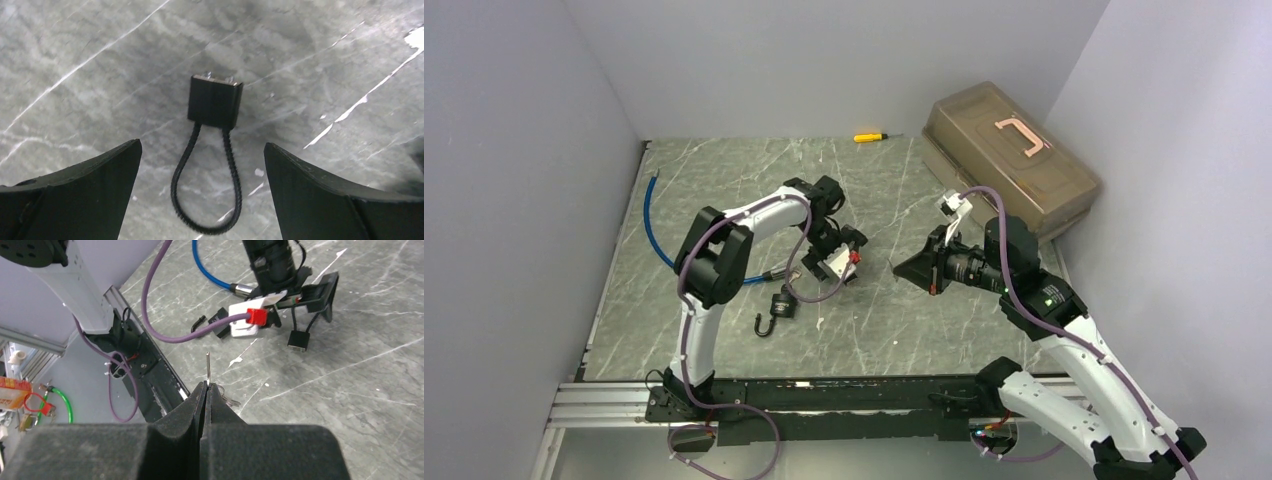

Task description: Unlock with the key

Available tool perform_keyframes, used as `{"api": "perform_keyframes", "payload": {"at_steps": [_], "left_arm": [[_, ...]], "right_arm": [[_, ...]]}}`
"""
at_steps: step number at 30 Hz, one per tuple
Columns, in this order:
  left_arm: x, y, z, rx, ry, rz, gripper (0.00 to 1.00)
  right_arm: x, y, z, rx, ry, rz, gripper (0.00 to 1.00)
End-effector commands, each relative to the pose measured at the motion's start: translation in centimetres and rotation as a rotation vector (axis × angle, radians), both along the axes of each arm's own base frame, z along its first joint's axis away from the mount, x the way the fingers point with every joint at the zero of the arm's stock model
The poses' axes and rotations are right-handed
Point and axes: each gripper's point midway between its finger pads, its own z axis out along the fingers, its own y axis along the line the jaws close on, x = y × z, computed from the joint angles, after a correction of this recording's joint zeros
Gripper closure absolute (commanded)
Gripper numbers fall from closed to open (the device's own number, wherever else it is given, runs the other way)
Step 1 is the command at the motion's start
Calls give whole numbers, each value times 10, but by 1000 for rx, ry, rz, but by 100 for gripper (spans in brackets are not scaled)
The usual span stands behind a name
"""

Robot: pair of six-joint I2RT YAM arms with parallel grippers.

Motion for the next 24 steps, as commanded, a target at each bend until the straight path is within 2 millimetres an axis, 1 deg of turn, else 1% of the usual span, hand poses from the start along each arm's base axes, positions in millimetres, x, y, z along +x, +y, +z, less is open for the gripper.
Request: {"api": "perform_keyframes", "payload": {"at_steps": [1, 4, 7, 10, 12, 14, 16, 19, 22, 23, 24], "left_arm": [[-20, -12, 1, -31, 33, -112, 3], [-25, -15, -9, -10, 45, -140, 9], [-30, -20, -11, 7, 59, -162, 19], [-34, -22, -15, 30, 63, -182, 26], [-31, -22, -19, 46, 68, -184, 29], [-29, -25, -18, 54, 74, -184, 30], [-33, -26, -18, 61, 75, -192, 35], [-38, -27, -17, 54, 68, -201, 41], [-38, -28, -19, 54, 62, -182, 51], [-38, -29, -18, 48, 60, -168, 56], [-38, -31, -17, 35, 60, -151, 64]], "right_arm": [[4, -5, 17, 20, -35, -6, 100], [7, -7, 17, 19, -29, -4, 100], [8, -9, 16, 24, -21, -2, 100], [9, -11, 17, 32, -17, -2, 100], [9, -11, 17, 32, -14, 3, 100], [9, -11, 18, 33, -14, 9, 100], [8, -11, 18, 34, -10, 16, 100], [7, -10, 19, 32, -13, 31, 100], [6, -10, 19, 26, -17, 37, 100], [6, -10, 20, 26, -19, 42, 100], [5, -10, 20, 26, -21, 44, 100]]}}
